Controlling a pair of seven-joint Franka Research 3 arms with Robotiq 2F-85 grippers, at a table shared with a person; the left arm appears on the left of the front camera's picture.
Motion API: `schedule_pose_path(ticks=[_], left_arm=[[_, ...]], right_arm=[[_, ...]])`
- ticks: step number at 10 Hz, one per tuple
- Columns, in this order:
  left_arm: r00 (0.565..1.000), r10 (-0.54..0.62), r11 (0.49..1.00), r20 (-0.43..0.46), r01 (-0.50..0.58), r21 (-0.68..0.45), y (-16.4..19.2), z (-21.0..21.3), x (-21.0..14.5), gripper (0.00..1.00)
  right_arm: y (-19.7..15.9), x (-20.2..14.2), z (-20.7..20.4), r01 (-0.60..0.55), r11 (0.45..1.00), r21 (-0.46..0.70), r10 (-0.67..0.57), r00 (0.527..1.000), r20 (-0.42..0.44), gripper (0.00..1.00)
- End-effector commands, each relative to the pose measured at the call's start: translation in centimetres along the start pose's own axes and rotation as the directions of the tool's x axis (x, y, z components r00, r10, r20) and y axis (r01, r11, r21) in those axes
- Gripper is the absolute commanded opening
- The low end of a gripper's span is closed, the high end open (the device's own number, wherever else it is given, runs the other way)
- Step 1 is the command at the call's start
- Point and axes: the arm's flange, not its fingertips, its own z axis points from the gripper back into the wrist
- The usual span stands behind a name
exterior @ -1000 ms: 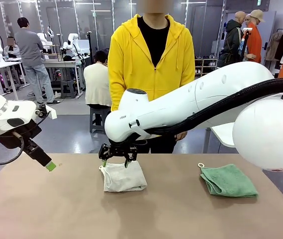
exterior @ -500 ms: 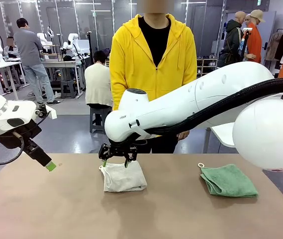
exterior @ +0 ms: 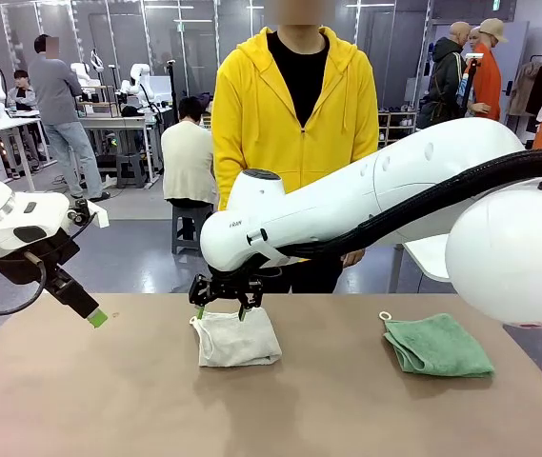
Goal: Fold the towels and place them in the basket.
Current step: Stack the folded Towel with hook on the right side of the table.
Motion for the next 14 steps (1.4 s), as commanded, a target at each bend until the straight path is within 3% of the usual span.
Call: schedule_pose_path(ticks=[1,5,6,8,10,14], left_arm=[[1.0,0.004,1.0,0.0,-0.004,0.001,0.1,0.0,0.0,1.0],[1.0,0.004,1.0,0.0,-0.004,0.001,0.1,0.0,0.0,1.0],[1.0,0.004,1.0,0.0,-0.004,0.001,0.1,0.0,0.0,1.0],[1.0,0.004,1.0,0.0,-0.004,0.001,0.1,0.0,0.0,1.0],[1.0,0.004,1.0,0.0,-0.004,0.001,0.1,0.0,0.0,1.0],[1.0,0.004,1.0,0.0,-0.004,0.001,0.1,0.0,0.0,1.0]], right_arm=[[-1.7,0.0,2.4,-0.012,1.0,-0.003,0.012,0.999,0.04,1.0],[-9.7,-1.3,7.8,-0.044,0.992,0.12,0.036,0.997,0.07,1.0],[-11.6,-1.3,8.2,-0.011,0.981,0.194,0.004,0.999,0.04,1.0],[-14.6,-1.9,6.5,0.022,0.971,0.238,-0.041,0.996,0.075,1.0],[-17.2,-2.4,5.2,0.051,0.933,0.355,-0.092,0.991,0.099,1.0],[-20.0,-3.1,2.1,0.152,0.872,0.465,-0.189,0.981,0.034,1.0]])
